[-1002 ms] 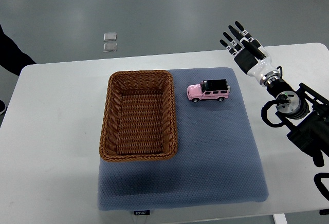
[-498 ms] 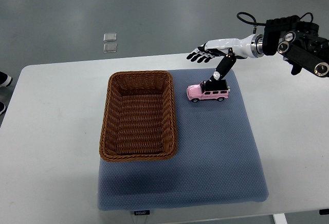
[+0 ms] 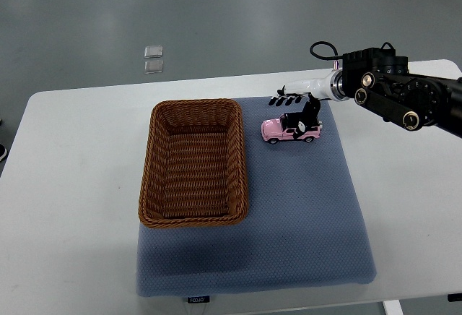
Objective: Place pink car in brown basket
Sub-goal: 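Reach the right hand over the pink toy car and lower onto it, then close the right hand fingers around the car and lift it up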
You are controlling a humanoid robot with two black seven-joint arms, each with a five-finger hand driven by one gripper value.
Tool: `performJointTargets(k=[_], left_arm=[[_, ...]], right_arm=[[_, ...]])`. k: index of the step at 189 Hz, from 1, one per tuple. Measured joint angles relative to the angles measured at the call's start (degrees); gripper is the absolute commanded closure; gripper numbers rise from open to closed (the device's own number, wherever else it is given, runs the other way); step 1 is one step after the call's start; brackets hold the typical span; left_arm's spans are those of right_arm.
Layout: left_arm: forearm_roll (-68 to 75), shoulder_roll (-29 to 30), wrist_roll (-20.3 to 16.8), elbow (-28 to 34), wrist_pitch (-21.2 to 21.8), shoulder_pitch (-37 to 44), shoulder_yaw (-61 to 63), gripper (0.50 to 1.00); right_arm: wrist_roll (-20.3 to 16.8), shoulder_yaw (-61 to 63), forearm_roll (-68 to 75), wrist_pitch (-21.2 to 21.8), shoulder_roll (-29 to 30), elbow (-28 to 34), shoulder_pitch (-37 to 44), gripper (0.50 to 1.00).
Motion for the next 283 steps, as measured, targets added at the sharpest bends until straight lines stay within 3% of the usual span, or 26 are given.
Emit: performJointTargets(k=[58,83,103,114,120,131,205,248,283], left_arm=[[-0.02,0.0,0.0,0.0,0.0,0.01,0.0,0.5],[-0.02,0.0,0.0,0.0,0.0,0.04,0.0,0.5],[-0.02,0.0,0.0,0.0,0.0,0.03,0.0,0.5],[-0.02,0.0,-0.01,0.0,0.0,0.03,0.0,0.5],[-0.02,0.0,-0.01,0.0,0.0,0.04,0.0,0.5],[-0.02,0.0,-0.01,0.0,0.0,0.03,0.0,0.5],[-0.02,0.0,-0.01,0.0,0.0,-0.02,0.0,0.5],[-0.02,0.0,-0.01,0.01,0.0,-0.01,0.0,0.5],[0.05,0.0,-0.01,-0.04,0.0,-0.01,-0.08,0.5]], right_arm=[[-0.17,0.12,0.0,-1.76,0.59,-2.81,-2.58,0.611],[-0.13,0.12,0.0,-2.17,0.85,-2.99,-3.2,0.646],[-0.03,0.11,0.0,-2.8,1.78,-3.44,-3.33,0.746],[0.05,0.06,0.0,-3.22,2.36,-3.93,-3.44,0.86],[0.08,0.02,0.0,-3.37,2.58,-4.16,-3.53,0.891],[0.2,-0.05,0.0,-3.55,2.95,-4.4,-3.66,0.997],[1.78,-0.91,0.54,-1.25,0.24,-3.51,1.04,1.0],[1.97,-0.02,2.3,3.14,-7.67,5.23,8.83,1.0],[1.35,-0.11,7.82,3.44,-4.77,7.81,13.75,1.0]])
